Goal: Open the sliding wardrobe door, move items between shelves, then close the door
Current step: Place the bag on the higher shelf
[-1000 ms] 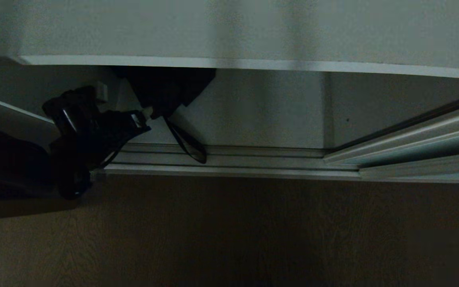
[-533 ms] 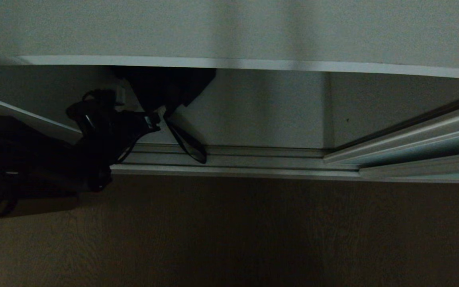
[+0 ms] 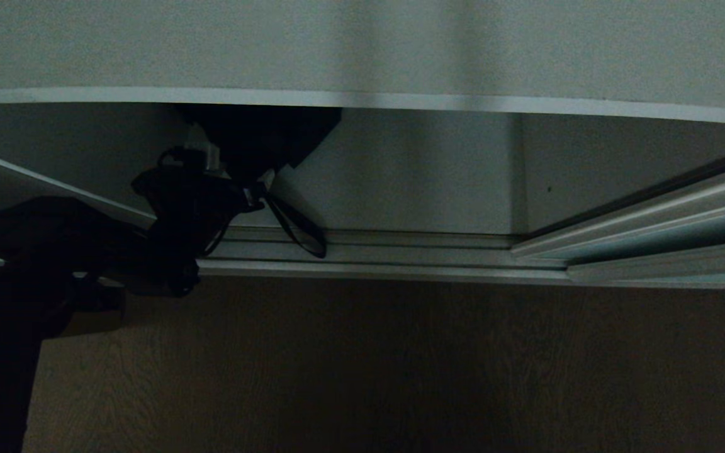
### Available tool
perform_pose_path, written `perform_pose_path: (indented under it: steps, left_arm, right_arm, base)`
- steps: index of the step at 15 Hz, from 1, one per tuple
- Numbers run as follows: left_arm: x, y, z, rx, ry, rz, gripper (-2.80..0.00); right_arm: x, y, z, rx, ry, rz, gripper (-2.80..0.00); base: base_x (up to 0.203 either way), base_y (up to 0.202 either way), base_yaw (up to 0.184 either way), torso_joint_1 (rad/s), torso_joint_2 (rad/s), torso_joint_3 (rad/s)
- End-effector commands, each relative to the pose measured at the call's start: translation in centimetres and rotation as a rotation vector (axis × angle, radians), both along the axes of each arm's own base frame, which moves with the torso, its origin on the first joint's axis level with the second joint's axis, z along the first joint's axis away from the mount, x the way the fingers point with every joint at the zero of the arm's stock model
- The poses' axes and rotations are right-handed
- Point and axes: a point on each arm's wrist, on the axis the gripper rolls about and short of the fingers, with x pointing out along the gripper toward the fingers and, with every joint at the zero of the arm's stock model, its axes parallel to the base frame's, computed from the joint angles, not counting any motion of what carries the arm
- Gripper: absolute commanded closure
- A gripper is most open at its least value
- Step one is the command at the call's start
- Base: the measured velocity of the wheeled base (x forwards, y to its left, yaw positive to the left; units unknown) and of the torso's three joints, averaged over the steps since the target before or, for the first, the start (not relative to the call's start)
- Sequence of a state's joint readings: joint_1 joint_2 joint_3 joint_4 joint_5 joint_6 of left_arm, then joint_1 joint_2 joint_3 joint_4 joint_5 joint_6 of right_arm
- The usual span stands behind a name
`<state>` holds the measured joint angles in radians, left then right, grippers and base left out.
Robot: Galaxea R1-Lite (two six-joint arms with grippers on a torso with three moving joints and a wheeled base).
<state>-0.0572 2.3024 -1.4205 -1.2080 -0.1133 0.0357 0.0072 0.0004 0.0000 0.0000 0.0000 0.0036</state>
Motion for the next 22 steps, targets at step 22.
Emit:
perform_pose_path:
  steps: [22]
  left_arm:
    - [5.4,1.1,-3.2,-0.031,-0.163,0.024,-2.8]
  right_arm:
    - [0.0,0.0,0.0,-0.001,-0.003,0.0,0.0]
  base:
    - [0.0,0.0,0.0,0.0,0.0,0.0]
